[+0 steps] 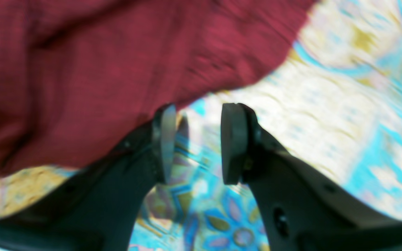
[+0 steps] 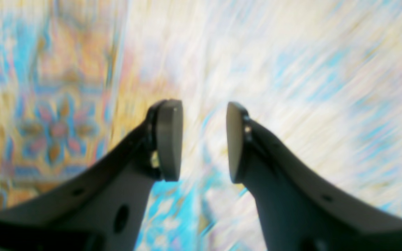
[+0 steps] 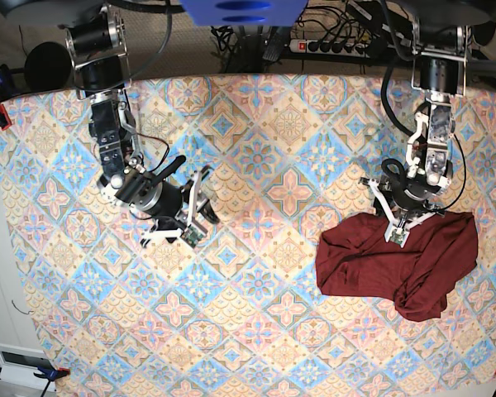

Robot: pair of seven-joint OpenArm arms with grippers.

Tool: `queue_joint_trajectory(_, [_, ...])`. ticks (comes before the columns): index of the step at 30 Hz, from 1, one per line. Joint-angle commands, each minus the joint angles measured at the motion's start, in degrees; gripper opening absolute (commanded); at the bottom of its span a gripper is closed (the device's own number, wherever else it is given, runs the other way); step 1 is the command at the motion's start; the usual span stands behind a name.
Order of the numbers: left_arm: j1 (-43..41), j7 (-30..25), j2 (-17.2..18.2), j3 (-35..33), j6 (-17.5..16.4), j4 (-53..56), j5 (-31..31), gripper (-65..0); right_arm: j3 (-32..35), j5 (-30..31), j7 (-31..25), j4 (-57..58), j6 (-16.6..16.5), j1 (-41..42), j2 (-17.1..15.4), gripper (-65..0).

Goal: Layout the t-shirt on the table in an organized manner, then fold the t-shirt properly
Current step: 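Pull the shirt edge outward with the left gripper, right gripper hovering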

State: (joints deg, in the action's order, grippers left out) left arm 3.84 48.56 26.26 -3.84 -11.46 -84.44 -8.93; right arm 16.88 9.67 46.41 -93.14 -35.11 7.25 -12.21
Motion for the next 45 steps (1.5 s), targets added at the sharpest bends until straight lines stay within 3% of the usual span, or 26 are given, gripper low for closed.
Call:
queue_joint_trajectory(1, [0.87,-2.18,0.07,0.45,1.22,-0.87,1.24,-43.3,0.3,0.75,-1.8,0.09,0.34,2.12,1.09,-44.7])
queue_joint_trajectory(8, [2.1,-4.47,-2.74,0.45,7.73,3.35,8.62,-43.3,4.61,0.66,-1.8,5.01,0.34,8.71,5.31,-44.7])
queue_joint_trajectory(15, [2.98,-9.13,-3.1,0.54,13.44,8.09,12.14,-43.3,4.79,0.66,-1.89,8.09,0.34,9.5,5.66,-44.7])
queue_joint_trajectory(21, [6.49,-9.39,-3.27,0.54,13.53,15.48,13.19,-44.3,4.87,0.66,-1.89,8.53,0.34,11.17,5.66,-44.7])
queue_joint_trajectory(24, [6.67,-9.39,-3.01,0.45,13.27,16.36,12.75,-53.2,4.87,0.66,-1.89,8.62,0.34,12.14,5.66,-44.7])
queue_joint_trajectory(25, [6.58,-9.39,-2.92,0.45,12.91,16.27,12.66,-61.2,4.87,0.66,-1.89,8.62,0.34,12.58,5.66,-44.7])
queue_joint_trajectory(26, [6.58,-9.39,-2.92,0.45,11.86,15.83,12.66,-65.0,4.87,0.66,-1.89,8.62,0.34,13.02,5.66,-44.7])
queue_joint_trajectory(31, [-1.51,-9.04,0.42,0.28,-0.45,2.55,12.49,-65.0,4.96,0.66,-1.89,9.85,0.34,13.28,5.66,-44.7])
queue_joint_trajectory(34, [-7.57,-4.91,2.97,0.36,-4.76,-6.76,11.17,-65.0,6.1,0.66,-1.89,10.55,0.34,13.19,5.66,-44.7])
queue_joint_trajectory(37, [-14.17,0.19,7.28,0.8,-7.04,-15.91,6.34,-65.0,9.8,0.66,-1.89,10.64,0.34,13.19,5.66,-44.5])
queue_joint_trajectory(40, [-21.37,3.18,11.67,3.88,-7.22,-22.5,1.15,-65.0,12.79,0.66,-1.89,11.69,0.43,13.19,5.66,-44.4])
queue_joint_trajectory(45, [-36.5,3.88,17.91,16.89,-7.31,-27.86,-6.76,-65.0,14.54,0.66,-1.89,14.07,0.43,13.28,5.66,-44.4])
